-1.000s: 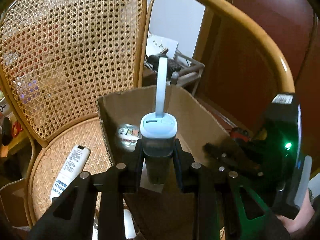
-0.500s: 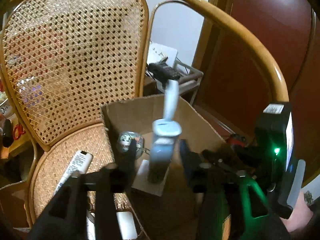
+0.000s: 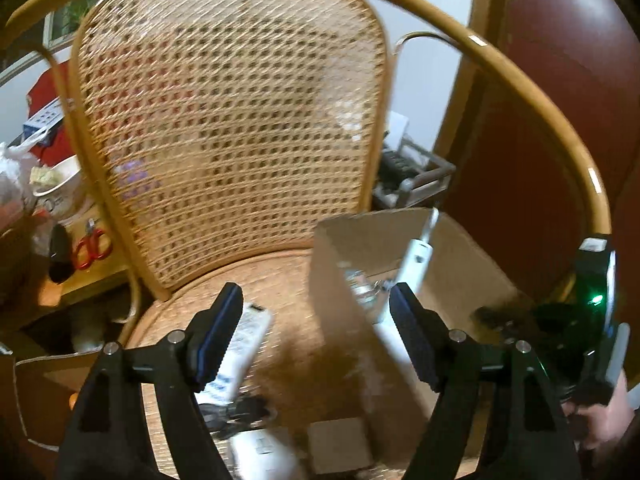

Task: Organize rigid objects
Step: 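Move the left gripper to the seat and grasp the white remote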

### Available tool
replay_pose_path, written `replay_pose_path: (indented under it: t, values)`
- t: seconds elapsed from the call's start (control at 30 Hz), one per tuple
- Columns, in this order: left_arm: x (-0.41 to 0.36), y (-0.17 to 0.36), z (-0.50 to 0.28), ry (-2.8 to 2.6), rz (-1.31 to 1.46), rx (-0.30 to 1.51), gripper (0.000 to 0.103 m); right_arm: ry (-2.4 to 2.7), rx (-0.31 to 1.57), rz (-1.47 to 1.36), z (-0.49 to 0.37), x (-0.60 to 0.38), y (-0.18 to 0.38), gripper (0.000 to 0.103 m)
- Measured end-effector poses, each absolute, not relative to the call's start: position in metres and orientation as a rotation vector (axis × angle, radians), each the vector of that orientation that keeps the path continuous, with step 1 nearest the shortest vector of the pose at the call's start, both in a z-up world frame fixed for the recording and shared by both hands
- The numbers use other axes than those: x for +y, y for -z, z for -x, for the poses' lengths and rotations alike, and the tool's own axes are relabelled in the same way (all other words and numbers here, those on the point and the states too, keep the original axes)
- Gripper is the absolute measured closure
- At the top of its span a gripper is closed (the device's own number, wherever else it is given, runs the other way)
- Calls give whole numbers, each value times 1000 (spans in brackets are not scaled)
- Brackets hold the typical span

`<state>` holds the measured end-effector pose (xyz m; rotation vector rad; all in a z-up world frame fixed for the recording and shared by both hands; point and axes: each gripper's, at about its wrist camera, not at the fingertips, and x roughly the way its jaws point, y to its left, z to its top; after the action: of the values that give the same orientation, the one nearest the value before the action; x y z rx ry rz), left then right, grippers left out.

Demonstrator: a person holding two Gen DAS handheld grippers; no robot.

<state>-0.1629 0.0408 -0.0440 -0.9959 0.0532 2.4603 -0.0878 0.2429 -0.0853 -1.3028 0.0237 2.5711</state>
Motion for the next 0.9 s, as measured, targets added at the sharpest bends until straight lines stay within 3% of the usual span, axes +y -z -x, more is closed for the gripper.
replay_pose_path:
  t: [0.4, 0.77, 0.9]
  values:
    - [23, 119, 188, -2436, 1301, 282, 28, -2571, 26, 1303, 88, 243, 85, 94]
    - [9, 169, 219, -2380, 1497, 275, 28, -2571, 25, 1303, 88, 241, 86, 94]
    - [3, 173, 222, -2384, 1501, 239, 24, -2571, 29, 1303, 89, 241, 86, 94]
